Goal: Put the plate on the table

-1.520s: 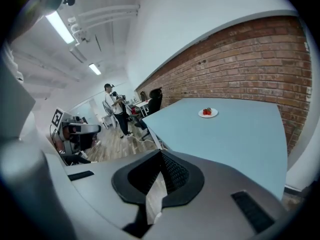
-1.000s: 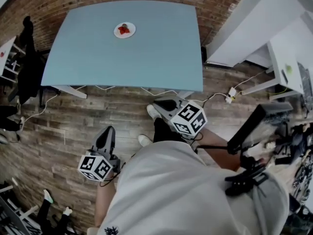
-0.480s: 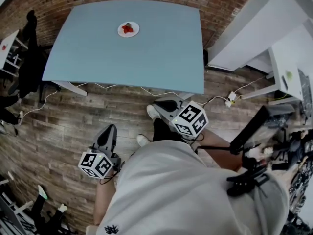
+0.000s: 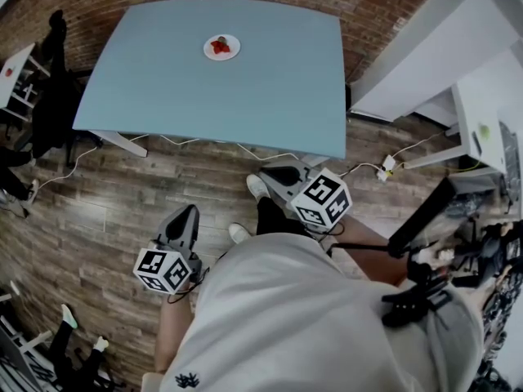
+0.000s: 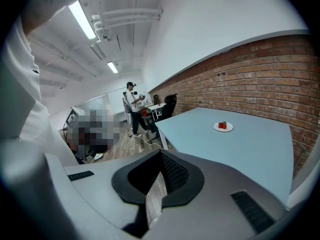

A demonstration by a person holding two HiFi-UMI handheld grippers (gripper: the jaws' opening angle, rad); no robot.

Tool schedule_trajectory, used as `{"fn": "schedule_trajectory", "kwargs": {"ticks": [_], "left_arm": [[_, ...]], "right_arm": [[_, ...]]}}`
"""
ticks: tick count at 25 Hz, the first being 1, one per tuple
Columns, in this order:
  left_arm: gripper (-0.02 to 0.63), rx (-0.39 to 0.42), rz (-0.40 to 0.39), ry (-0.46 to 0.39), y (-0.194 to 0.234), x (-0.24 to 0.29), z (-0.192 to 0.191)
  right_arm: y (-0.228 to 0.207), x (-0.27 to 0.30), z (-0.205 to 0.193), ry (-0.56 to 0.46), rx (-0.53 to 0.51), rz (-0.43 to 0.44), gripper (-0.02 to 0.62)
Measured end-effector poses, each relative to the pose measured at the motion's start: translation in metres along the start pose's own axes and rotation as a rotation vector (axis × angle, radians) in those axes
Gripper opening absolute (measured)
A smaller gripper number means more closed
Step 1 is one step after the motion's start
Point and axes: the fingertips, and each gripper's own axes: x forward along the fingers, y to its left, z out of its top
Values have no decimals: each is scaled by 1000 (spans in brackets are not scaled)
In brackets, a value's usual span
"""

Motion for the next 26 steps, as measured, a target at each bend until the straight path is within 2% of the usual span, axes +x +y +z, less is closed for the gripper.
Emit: {"fn": "schedule_trajectory", "kwargs": {"ticks": [14,26], "left_arm": [[2,-24,6,1,17,-7,-4],[2,-42,2,8,30,-6,-4]], "right_arm": [[12,18,8,40,-41,22,8],[11,29,12,63,-32,29,8]]}}
